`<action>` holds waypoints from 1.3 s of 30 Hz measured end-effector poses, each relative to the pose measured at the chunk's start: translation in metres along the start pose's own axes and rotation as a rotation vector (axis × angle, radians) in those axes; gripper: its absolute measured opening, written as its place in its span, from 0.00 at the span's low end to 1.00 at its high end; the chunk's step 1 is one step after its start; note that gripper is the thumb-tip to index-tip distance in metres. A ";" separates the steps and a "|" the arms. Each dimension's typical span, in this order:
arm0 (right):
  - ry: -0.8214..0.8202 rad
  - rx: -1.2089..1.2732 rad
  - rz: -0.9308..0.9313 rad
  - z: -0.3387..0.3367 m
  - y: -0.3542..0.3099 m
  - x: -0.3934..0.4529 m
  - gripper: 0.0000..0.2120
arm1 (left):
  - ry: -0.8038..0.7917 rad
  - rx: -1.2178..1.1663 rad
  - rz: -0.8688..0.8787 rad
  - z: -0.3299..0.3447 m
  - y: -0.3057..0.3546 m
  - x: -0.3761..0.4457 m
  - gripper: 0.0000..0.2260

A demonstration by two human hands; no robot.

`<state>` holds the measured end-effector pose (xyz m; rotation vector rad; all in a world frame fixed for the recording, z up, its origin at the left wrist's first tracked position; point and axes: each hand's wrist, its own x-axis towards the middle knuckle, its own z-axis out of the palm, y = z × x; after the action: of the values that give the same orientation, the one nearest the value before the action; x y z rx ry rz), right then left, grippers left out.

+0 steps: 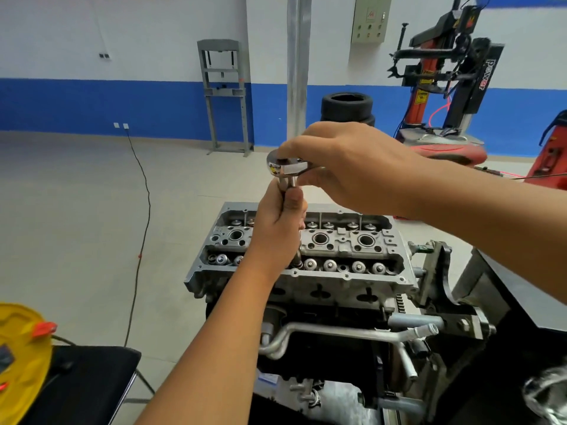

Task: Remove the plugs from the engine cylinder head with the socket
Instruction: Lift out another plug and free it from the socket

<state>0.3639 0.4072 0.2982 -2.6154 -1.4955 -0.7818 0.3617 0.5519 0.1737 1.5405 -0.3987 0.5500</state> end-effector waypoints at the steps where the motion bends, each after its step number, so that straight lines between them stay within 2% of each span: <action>1: 0.035 -0.040 0.009 0.001 -0.002 0.000 0.18 | -0.006 0.003 -0.009 -0.001 0.000 0.000 0.11; 5: 0.137 -0.116 0.103 0.009 -0.012 -0.001 0.18 | -0.026 0.039 -0.031 -0.007 0.004 0.001 0.13; 9: 0.472 0.187 0.351 -0.013 0.001 0.008 0.15 | -0.033 0.127 -0.083 -0.011 0.005 -0.001 0.11; 11: 0.526 0.201 0.387 -0.027 0.019 0.004 0.17 | -0.036 0.165 -0.122 -0.013 0.006 0.001 0.10; 13: 0.459 0.165 0.441 -0.028 0.043 -0.011 0.19 | -0.087 0.240 -0.164 -0.019 0.007 0.003 0.10; 16: 0.197 0.209 0.598 -0.009 0.083 -0.051 0.19 | -0.142 0.392 -0.187 -0.024 0.002 0.001 0.12; 18: 0.043 0.233 0.690 0.012 0.107 -0.088 0.20 | -0.073 0.428 -0.137 -0.023 -0.002 -0.002 0.12; 21: -0.048 0.174 0.840 0.041 0.141 -0.147 0.20 | 0.084 0.444 -0.028 -0.017 -0.006 -0.004 0.11; 23: -0.109 0.107 0.957 0.058 0.163 -0.185 0.19 | 0.146 0.461 0.035 -0.014 -0.008 -0.006 0.11; 26: -0.241 0.039 1.039 0.080 0.186 -0.229 0.18 | 0.220 0.450 0.098 -0.011 -0.010 -0.012 0.06; 29: -0.279 -0.030 1.086 0.098 0.199 -0.261 0.15 | 0.286 0.412 0.096 -0.005 -0.015 -0.016 0.04; 33: -0.306 -0.063 1.144 0.118 0.212 -0.290 0.09 | 0.334 0.395 0.033 0.000 -0.026 -0.016 0.08; 36: -0.296 -0.028 1.185 0.127 0.219 -0.307 0.11 | 0.270 0.406 0.001 -0.001 -0.031 -0.015 0.08; 39: -0.203 0.084 1.197 0.126 0.223 -0.316 0.13 | 0.175 0.396 -0.013 -0.002 -0.031 -0.015 0.11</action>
<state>0.4668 0.0684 0.0988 -2.8394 0.1935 -0.2854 0.3669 0.5545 0.1401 1.8534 -0.1486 0.7809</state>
